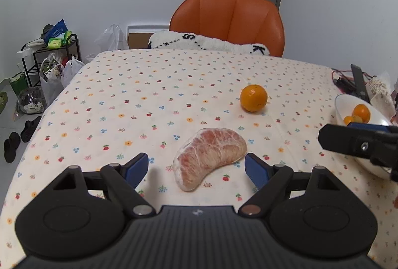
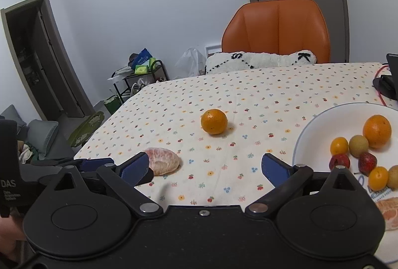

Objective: Organize fruits
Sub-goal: 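Move both open tools back toward the pomelo segment and large orange, then grasp the pink pomelo segment with the left tool while the right grasps the large orange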

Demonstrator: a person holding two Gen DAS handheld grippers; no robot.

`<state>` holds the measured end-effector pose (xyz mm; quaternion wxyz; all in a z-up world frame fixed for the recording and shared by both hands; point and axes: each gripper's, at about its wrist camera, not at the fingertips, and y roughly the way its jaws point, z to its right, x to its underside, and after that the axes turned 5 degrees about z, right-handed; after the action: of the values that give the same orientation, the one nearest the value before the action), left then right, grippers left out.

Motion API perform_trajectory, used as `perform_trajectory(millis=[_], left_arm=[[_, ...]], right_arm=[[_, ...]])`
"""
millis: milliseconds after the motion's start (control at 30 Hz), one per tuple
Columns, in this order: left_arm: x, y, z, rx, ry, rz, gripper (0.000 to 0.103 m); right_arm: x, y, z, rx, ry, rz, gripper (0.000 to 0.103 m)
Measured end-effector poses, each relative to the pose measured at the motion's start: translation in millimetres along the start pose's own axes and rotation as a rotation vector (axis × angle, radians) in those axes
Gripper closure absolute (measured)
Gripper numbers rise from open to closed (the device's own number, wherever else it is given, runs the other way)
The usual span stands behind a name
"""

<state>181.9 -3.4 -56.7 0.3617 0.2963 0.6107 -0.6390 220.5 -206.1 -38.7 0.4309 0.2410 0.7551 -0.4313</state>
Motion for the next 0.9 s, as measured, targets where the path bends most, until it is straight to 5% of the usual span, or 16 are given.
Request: perform_trajectory(millis=[200, 400, 900], left_arm=[[-1, 15, 1, -0.007, 0.011, -0.034, 0.039], [-4, 23, 6, 0.010, 0.027, -0.022, 0.043], [-24, 23, -15, 0.048, -0.037, 0.015, 0.082]], right_arm=[[-3, 7, 4, -0.002, 0.010, -0.005, 0.005], [-6, 16, 8, -0.006, 0.017, -0.015, 0.005], [-19, 46, 9, -0.008, 0.021, -0.036, 0.010]])
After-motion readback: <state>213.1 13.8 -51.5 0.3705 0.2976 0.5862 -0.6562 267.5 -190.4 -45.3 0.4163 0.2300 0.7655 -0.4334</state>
